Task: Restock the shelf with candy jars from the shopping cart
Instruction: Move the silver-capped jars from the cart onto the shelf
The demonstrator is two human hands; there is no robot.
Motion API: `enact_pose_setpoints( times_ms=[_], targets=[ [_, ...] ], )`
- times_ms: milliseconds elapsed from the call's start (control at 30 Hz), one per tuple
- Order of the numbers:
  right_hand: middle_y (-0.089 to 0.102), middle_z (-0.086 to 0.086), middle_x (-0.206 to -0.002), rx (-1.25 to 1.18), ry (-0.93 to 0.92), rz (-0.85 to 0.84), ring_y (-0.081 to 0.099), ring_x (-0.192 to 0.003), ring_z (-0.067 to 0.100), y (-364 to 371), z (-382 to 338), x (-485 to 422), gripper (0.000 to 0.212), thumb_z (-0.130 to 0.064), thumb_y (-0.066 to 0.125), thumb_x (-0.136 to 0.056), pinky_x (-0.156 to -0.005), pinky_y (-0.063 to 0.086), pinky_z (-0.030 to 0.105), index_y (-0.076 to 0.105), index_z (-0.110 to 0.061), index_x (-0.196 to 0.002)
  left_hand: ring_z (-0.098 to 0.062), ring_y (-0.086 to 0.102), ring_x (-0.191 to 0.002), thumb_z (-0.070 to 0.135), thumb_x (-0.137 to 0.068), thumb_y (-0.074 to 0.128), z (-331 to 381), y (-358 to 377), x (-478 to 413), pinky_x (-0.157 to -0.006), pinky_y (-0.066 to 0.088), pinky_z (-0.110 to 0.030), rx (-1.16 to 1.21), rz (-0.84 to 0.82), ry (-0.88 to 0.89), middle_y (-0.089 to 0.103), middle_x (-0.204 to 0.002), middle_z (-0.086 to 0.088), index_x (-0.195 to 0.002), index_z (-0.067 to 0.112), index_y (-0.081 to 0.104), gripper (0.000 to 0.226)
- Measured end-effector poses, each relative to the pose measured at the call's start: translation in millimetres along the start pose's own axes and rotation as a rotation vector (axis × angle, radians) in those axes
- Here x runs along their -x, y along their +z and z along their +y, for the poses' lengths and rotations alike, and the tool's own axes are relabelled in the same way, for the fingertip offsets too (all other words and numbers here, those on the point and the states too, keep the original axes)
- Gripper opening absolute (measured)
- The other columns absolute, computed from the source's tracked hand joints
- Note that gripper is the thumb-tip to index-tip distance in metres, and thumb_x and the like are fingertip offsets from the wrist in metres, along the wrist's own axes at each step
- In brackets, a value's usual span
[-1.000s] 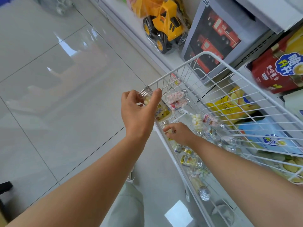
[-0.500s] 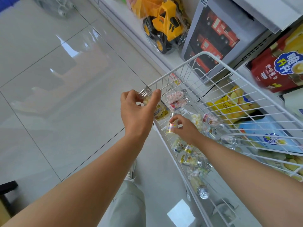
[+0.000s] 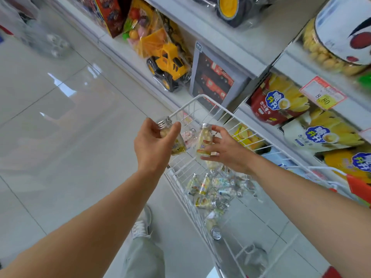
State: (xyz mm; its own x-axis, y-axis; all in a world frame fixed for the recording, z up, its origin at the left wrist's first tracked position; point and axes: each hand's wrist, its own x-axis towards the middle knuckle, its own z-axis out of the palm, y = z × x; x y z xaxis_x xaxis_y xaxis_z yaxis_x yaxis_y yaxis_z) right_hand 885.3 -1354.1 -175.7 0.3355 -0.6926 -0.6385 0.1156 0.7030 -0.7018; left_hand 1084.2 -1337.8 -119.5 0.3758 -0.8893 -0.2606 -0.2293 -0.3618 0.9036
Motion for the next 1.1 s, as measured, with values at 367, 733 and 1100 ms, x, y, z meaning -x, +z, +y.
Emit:
enact_pose_setpoints(
  times_ms=[367, 733, 1100],
  targets=[
    [0.058, 0.008, -0.116, -0.071, -0.244, 0.018, 0.066, -0.101, 0.025, -10.4, -85.9, 116.3, 0.071, 0.01, 0.058, -0.085, -0.089, 0.055, 0.05, 0.039, -0.031, -0.14, -0.021, 0.065, -0.072, 0.036, -0.082, 0.072, 92.8, 36.2, 41.0, -0.058, 0.054, -0.021, 0.204, -0.259, -0.053, 0.066, -0.089, -0.016, -0.095, 0.01, 0.049, 0.037],
    [0.052, 0.028, -0.126, 0.222, -0.701, 0.306, 0.063, -0.105, 0.03, -23.8, -224.1, 318.7, 0.074, -0.006, 0.074, -0.073, -0.095, 0.052, 0.044, 0.043, -0.032, -0.135, -0.031, 0.056, -0.116, 0.057, -0.09, 0.036, 284.3, 80.6, 106.4, -0.1, 0.043, -0.045, 0.181, -0.678, 0.182, 0.058, -0.128, -0.014, -0.132, 0.014, 0.051, 0.062],
    [0.054, 0.0, -0.116, 0.551, -1.011, 0.784, 0.069, -0.089, 0.015, -63.9, -286.9, 457.7, 0.07, -0.002, 0.077, -0.077, -0.08, 0.055, 0.028, 0.041, -0.03, -0.13, 0.002, 0.036, -0.053, 0.025, -0.099, 0.045, 423.2, 132.8, 194.1, -0.049, 0.032, -0.007, 0.146, -0.753, 0.835, 0.035, -0.06, 0.016, -0.076, 0.028, 0.037, 0.024]
  ],
)
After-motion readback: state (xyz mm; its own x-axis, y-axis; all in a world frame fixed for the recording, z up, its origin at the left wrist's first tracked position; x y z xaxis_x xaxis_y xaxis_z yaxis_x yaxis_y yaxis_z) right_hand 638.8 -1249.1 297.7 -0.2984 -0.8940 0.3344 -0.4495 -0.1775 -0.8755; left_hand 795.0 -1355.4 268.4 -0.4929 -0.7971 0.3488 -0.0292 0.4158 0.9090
